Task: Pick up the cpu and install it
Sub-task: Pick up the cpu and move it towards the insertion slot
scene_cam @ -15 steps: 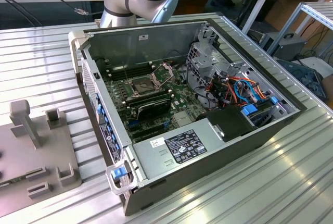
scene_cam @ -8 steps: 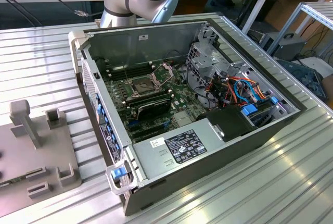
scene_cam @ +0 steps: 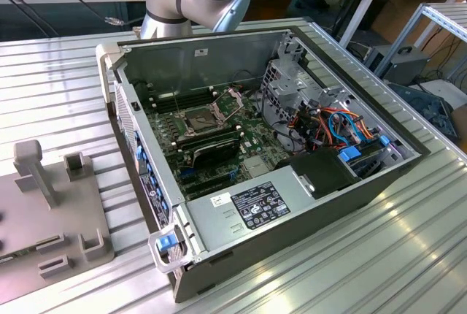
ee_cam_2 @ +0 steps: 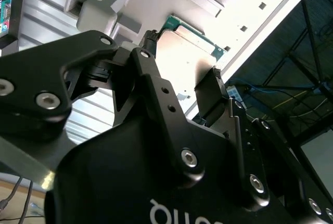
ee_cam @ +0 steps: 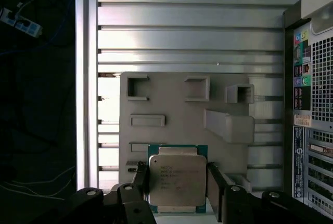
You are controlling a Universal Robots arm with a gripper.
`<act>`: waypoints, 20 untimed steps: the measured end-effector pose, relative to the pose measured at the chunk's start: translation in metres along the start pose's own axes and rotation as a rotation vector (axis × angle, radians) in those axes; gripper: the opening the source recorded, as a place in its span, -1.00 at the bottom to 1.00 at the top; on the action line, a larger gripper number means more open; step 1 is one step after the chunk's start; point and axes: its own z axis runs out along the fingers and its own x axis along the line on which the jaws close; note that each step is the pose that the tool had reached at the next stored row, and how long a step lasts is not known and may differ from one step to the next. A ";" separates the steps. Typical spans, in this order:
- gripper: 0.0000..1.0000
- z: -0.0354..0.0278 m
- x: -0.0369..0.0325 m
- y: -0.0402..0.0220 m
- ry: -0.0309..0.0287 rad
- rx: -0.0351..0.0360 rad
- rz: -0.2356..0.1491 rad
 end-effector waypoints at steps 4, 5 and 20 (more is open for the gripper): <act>0.09 0.0001 -0.0058 0.0000 0.0001 0.0000 0.000; 0.09 0.0001 -0.0080 0.0000 0.0001 0.0002 0.000; 0.09 0.0008 -0.0383 0.0001 0.0001 0.0001 0.000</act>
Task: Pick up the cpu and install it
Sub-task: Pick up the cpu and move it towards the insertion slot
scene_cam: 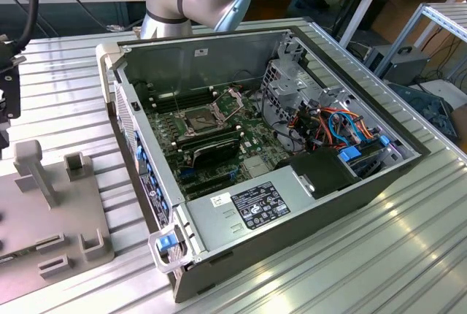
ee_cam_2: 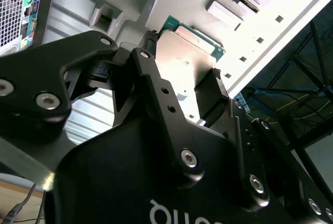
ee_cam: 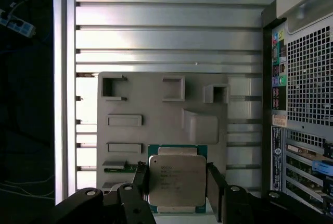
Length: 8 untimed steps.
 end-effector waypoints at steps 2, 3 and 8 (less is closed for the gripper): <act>0.09 0.0001 -0.0041 0.0000 -0.0001 -0.0001 0.000; 0.09 0.0002 -0.0060 0.0000 -0.0001 0.0000 0.000; 0.09 0.0004 -0.0167 0.0001 0.0000 0.0000 0.000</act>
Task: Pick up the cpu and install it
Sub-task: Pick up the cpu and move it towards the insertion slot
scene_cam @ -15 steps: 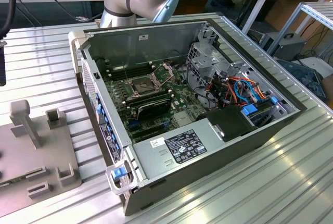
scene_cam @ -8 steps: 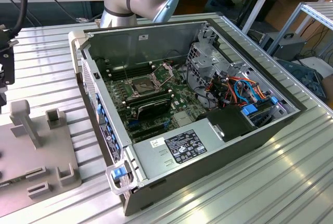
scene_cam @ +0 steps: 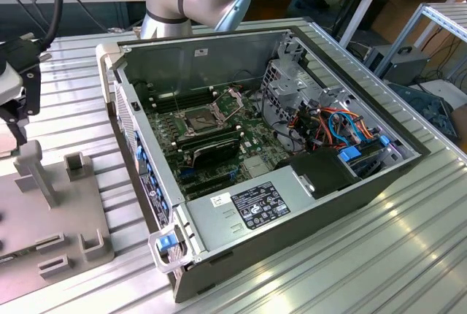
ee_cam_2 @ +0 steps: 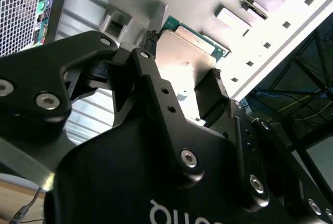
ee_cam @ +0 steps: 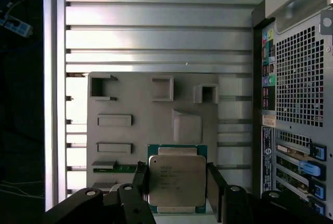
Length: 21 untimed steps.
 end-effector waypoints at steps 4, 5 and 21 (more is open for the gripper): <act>0.09 0.0002 -0.0087 0.0000 -0.0001 -0.0001 0.000; 0.09 0.0003 -0.0105 0.0000 -0.0001 -0.0001 0.000; 0.09 0.0008 -0.0337 0.0001 0.0000 0.0000 0.000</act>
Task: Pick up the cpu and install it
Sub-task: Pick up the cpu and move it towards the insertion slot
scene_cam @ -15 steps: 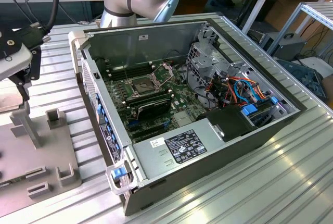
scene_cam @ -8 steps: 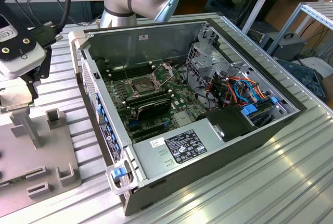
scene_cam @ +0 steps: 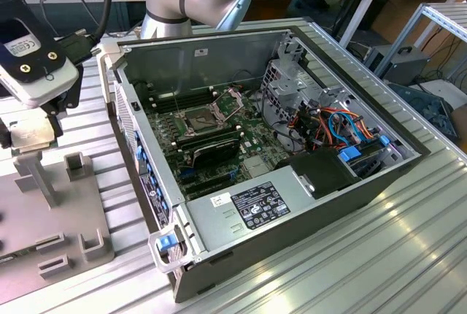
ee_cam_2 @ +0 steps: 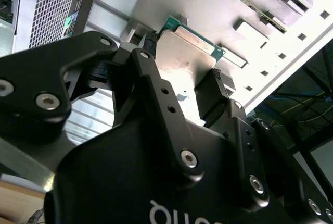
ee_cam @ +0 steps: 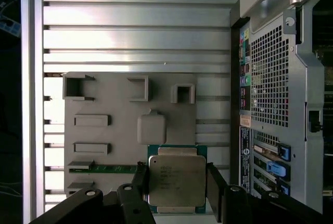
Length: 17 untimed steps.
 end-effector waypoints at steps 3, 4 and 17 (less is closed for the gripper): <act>0.09 0.0000 -0.0001 0.0000 0.0000 0.0000 0.000; 0.09 0.0000 -0.0001 0.0000 0.0001 0.0000 0.000; 0.09 0.0005 -0.0218 0.0001 0.0000 0.0000 0.000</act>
